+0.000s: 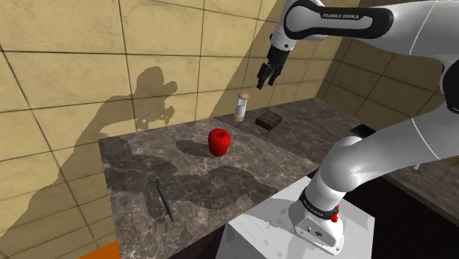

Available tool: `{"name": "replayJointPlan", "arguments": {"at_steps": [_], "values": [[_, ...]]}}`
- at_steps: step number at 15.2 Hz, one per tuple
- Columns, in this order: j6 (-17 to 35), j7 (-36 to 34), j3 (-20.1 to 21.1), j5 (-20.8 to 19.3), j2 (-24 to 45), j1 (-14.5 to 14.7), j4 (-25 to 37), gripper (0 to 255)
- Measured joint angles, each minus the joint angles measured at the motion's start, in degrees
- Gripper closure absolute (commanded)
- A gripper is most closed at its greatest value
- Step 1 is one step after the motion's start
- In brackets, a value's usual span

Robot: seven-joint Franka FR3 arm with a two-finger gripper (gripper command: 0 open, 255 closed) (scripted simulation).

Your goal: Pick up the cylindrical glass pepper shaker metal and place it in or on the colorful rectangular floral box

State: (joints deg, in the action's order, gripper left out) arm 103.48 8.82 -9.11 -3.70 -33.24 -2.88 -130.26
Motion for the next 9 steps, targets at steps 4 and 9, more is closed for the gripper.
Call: {"name": "replayJointPlan", "arguments": {"at_steps": [4, 9], "values": [[4.32, 3.66, -3.22, -0.13, 6.63, -0.34, 2.15, 0], [8.93, 8.71, -7.07, 1.26, 16.7, -0.54, 7.24, 0]]}}
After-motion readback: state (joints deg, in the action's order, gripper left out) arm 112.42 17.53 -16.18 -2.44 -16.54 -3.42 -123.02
